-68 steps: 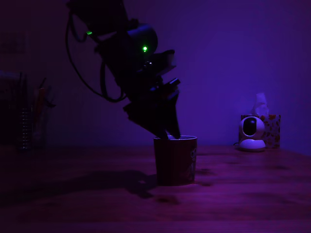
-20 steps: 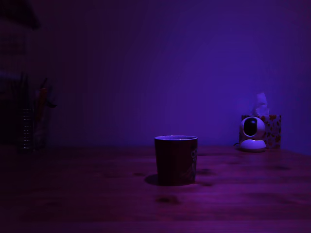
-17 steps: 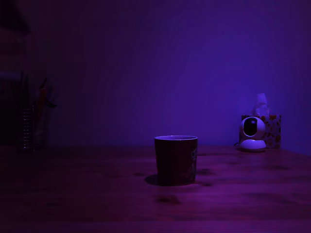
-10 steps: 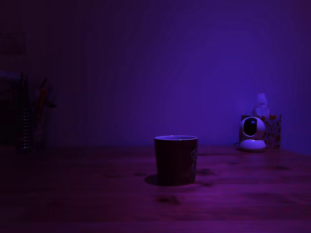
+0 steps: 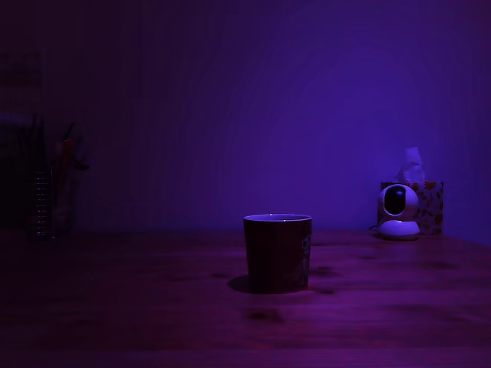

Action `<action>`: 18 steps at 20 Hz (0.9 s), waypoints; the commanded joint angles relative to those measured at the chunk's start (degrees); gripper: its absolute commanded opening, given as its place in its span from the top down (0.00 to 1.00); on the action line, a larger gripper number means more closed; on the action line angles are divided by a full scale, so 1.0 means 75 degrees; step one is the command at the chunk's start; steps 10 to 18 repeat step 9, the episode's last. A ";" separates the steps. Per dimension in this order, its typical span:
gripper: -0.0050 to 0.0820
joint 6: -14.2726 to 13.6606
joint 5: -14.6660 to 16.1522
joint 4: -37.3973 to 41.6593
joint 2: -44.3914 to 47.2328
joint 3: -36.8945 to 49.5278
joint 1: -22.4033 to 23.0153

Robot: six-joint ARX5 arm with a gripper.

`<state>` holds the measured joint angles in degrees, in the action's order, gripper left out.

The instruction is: Pick up the coffee capsules on the table and drop them inside the coffee cup

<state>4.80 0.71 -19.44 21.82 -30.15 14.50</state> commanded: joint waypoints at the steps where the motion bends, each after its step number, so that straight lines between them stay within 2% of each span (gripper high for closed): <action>1: 0.96 0.0047 -0.0015 0.0026 0.0023 0.0140 -0.0017; 18: 0.96 0.0050 0.0017 -0.0079 0.0026 0.0140 -0.0017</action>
